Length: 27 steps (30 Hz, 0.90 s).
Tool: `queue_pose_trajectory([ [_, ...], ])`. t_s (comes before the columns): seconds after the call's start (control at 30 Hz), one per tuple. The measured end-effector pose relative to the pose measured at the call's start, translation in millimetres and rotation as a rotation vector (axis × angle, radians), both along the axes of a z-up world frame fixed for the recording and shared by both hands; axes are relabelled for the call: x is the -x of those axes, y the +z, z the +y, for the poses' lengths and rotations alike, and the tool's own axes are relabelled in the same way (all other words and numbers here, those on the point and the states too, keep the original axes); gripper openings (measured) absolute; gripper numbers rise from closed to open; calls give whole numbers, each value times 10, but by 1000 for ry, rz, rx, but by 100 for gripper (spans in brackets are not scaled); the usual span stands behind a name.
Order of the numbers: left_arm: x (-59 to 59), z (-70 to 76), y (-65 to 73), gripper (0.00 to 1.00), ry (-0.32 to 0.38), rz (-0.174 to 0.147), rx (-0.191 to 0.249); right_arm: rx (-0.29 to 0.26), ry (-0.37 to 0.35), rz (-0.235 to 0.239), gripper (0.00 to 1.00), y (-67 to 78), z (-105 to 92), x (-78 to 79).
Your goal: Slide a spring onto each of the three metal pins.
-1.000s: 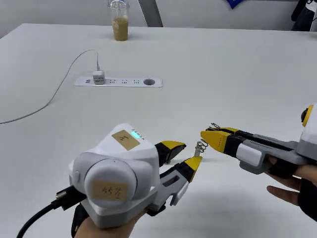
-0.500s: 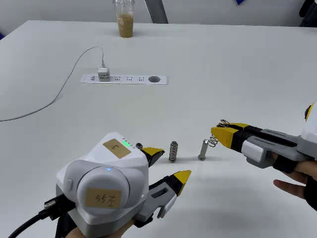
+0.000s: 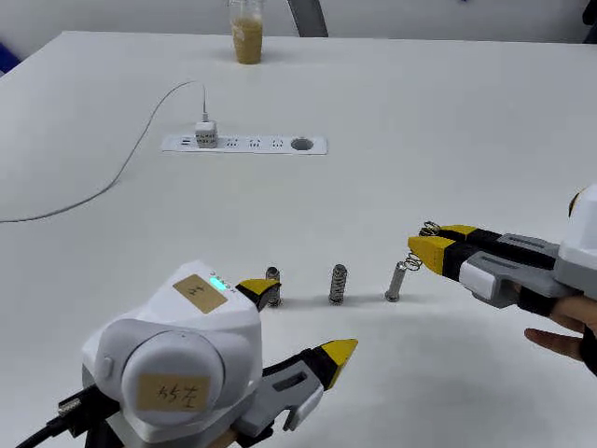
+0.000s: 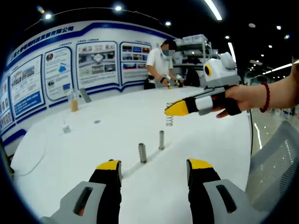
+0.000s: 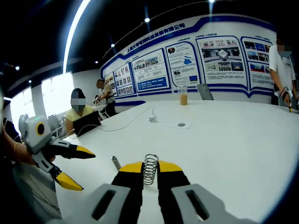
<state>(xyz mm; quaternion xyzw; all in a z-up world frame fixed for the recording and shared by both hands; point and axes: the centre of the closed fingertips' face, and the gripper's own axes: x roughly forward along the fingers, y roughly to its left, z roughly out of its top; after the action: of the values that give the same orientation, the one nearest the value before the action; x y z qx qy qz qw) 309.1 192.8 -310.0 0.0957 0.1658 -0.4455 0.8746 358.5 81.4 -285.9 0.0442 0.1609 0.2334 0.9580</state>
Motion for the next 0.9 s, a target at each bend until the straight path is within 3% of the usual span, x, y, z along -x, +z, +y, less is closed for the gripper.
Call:
queue_pose_trajectory([
  [0.17,-28,22,-39,65,3,11,-1,50,-7,2,12,-92,-24,-75],
  [0.57,-92,96,-97,77,36,48,23,80,-26,3,12,-240,-45,-204],
  [0.9,-98,100,-125,85,51,70,48,104,-24,8,12,-328,-20,-186],
])
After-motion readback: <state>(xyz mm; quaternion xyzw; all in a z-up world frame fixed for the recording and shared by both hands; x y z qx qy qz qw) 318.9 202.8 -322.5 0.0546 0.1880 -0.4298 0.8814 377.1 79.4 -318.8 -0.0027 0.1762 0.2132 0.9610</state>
